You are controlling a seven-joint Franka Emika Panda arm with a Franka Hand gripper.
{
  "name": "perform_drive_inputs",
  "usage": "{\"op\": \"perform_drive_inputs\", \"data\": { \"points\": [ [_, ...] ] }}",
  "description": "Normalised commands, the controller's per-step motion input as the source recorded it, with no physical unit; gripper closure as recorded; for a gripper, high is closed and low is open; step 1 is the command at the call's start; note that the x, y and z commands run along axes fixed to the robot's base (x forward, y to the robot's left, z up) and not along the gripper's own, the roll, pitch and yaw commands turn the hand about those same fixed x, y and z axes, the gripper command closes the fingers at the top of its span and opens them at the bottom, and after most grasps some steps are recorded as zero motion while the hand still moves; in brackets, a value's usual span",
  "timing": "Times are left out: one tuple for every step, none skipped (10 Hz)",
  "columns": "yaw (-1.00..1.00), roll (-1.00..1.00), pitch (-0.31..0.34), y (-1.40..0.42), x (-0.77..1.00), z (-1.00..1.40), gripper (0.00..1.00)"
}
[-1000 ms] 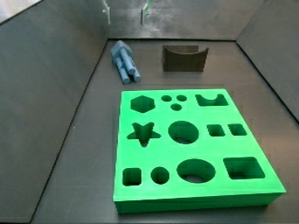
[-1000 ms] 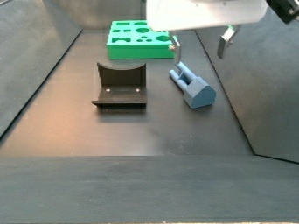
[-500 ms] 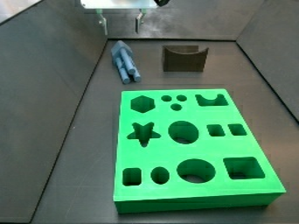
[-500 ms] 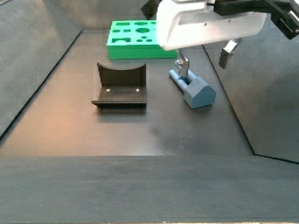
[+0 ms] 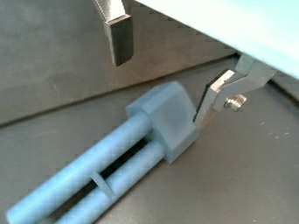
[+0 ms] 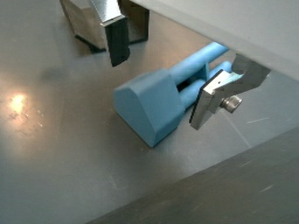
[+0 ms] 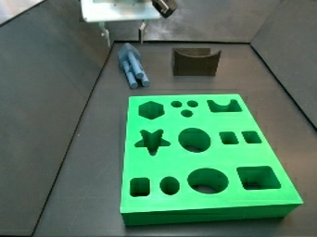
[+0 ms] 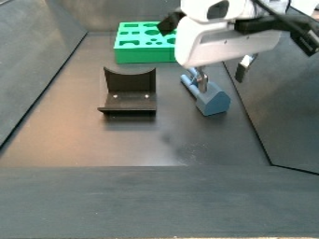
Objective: Pick up the 3 prong object. Move up. Rotate the 3 prong object. Place the 3 prong object on the fixture. Regrasp the 3 prong object. Move to above the board. Insert the 3 prong object.
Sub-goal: Pick up the 3 prong object.
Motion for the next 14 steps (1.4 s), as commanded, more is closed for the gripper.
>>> {"op": "perform_drive_inputs", "data": {
  "points": [
    [0.13, -0.09, -0.194, -0.05, -0.01, -0.35, 0.0],
    [0.13, -0.08, -0.191, -0.05, -0.02, -0.36, 0.0],
    [0.08, -0.1, -0.211, -0.02, -0.05, -0.35, 0.0],
    [0.05, -0.11, -0.21, 0.0, -0.06, -0.36, 0.0],
    [0.04, -0.1, -0.204, -0.01, -0.06, -0.39, 0.0],
    [0.02, -0.1, -0.196, 0.0, -0.04, -0.4, 0.0],
    [0.03, -0.09, -0.187, 0.0, -0.03, -0.41, 0.0],
    [0.03, -0.1, -0.187, 0.0, 0.0, -0.42, 0.0],
    [0.05, -0.07, -0.176, 0.0, -0.05, -0.41, 0.0],
    [0.0, 0.0, 0.0, 0.0, 0.0, 0.0, 0.0],
    [0.0, 0.0, 0.0, 0.0, 0.0, 0.0, 1.0],
    [0.0, 0.0, 0.0, 0.0, 0.0, 0.0, 1.0],
    [0.0, 0.0, 0.0, 0.0, 0.0, 0.0, 1.0],
    [0.0, 0.0, 0.0, 0.0, 0.0, 0.0, 1.0]
  ]
}}
